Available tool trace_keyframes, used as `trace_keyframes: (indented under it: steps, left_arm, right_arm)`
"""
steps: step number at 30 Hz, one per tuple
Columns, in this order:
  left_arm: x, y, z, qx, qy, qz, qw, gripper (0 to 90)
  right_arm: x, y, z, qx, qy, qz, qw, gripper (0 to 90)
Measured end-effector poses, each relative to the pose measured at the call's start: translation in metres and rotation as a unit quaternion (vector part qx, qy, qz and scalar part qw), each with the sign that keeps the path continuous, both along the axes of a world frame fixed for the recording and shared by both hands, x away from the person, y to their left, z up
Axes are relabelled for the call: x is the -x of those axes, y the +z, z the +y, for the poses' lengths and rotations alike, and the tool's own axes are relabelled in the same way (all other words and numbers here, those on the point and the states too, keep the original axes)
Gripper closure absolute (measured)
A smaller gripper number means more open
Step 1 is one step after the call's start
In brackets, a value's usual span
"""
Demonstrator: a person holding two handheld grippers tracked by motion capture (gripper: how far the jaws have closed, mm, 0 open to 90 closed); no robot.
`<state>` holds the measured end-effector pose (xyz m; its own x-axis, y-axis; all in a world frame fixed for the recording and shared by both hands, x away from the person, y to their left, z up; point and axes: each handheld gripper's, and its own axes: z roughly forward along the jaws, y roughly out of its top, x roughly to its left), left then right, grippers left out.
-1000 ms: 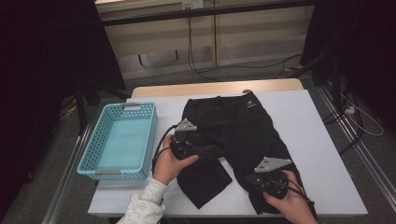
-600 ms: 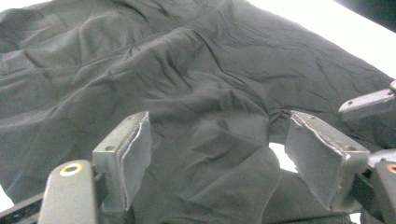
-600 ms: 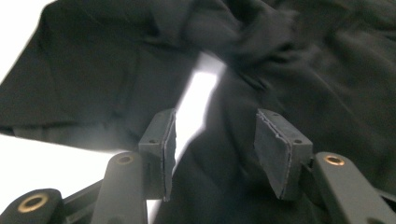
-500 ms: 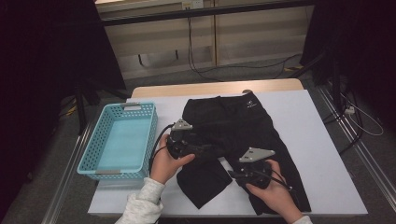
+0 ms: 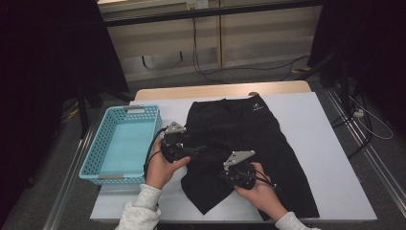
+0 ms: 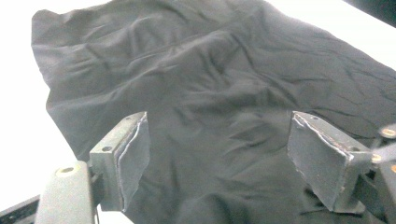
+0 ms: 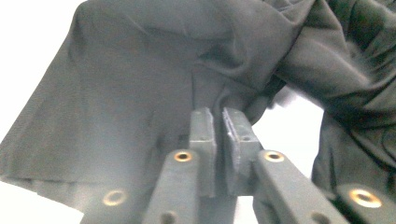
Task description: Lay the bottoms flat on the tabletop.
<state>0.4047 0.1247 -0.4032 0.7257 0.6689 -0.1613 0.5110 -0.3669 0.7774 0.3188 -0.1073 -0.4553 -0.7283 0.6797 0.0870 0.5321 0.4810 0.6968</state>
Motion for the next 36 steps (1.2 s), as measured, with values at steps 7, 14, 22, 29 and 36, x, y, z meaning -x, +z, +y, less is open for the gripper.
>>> trace_keyframes:
  steps: [7, 14, 22, 29, 36]
  left_arm:
    - [-0.004, -0.003, 0.005, 0.001, 0.02, -0.004, 0.9998, 21.1]
    - [-0.013, -0.009, 0.002, -0.003, 0.025, -0.001, 0.9997, 20.9]
    - [-0.017, -0.01, -0.009, -0.006, 0.013, 0.0, 0.9999, 21.0]
    - [-0.018, -0.012, -0.009, -0.011, 0.012, -0.001, 0.9999, 20.9]
    - [-0.015, -0.014, -0.006, -0.013, 0.016, 0.004, 0.9998, 21.0]
  right_arm:
    - [0.013, 0.01, -0.01, -0.009, 0.011, 0.012, 0.9998, 86.3]
    - [0.034, 0.009, -0.024, -0.016, 0.015, 0.029, 0.9993, 86.0]
    - [0.041, 0.009, -0.033, -0.004, 0.009, 0.027, 0.9996, 85.1]
    - [0.034, 0.015, -0.039, -0.017, -0.027, 0.002, 0.9995, 70.0]
    - [0.01, 0.014, -0.027, -0.016, -0.051, -0.013, 0.9985, 68.5]
